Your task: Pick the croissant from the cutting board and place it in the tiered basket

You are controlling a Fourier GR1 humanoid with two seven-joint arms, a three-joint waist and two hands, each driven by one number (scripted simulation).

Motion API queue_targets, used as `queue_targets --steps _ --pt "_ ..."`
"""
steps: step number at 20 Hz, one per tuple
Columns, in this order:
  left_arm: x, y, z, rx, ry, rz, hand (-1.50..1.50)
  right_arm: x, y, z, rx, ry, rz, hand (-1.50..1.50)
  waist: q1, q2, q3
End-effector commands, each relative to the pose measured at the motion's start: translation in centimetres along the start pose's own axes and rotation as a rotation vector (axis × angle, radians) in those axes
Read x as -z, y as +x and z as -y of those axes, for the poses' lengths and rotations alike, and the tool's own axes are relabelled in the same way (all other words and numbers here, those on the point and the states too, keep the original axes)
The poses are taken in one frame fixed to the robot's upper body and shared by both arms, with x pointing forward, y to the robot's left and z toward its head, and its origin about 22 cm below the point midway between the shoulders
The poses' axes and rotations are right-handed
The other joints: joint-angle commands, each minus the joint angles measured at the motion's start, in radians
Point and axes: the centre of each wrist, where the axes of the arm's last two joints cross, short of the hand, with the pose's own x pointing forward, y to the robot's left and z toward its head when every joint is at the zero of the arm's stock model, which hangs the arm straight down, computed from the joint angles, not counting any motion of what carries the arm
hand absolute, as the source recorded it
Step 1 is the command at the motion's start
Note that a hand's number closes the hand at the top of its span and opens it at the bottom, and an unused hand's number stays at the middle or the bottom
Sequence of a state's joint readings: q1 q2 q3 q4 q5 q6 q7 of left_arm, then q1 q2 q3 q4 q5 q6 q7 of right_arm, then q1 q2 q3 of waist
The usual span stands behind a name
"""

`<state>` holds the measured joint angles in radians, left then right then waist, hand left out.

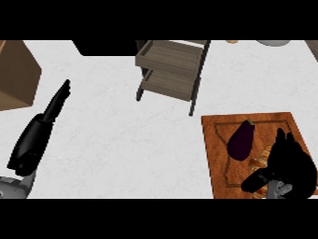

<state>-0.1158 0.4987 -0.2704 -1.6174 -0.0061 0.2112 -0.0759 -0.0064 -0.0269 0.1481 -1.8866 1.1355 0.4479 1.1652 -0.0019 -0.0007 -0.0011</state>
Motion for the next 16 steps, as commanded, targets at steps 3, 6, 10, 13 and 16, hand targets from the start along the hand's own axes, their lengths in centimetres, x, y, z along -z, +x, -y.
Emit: queue_targets --steps 3,6,10,13,16 --pt "-0.3 -0.3 0.5 -0.005 -0.015 0.009 0.0 -0.1 0.8 -0.9 -0.035 0.018 -0.19 -1.5 0.005 0.001 0.001" --pt "-0.4 -0.2 1.9 0.01 -0.009 0.007 0.0 0.5 -0.2 -2.8 -0.05 0.025 -0.199 -1.5 0.002 0.001 0.001" --pt "0.5 1.0 1.0 0.006 0.002 -0.008 0.0 2.0 -0.2 -1.2 -0.019 0.022 -0.196 -1.5 0.003 0.001 0.001" --pt "1.0 0.1 2.0 0.005 0.012 0.014 0.0 2.9 0.2 -2.8 0.003 0.038 -0.191 -1.5 0.002 0.002 0.001" --pt "0.2 -0.1 -1.7 0.015 -0.007 0.001 0.0 2.6 -0.3 -3.2 -0.007 0.044 -0.205 -1.5 0.004 0.001 0.001"
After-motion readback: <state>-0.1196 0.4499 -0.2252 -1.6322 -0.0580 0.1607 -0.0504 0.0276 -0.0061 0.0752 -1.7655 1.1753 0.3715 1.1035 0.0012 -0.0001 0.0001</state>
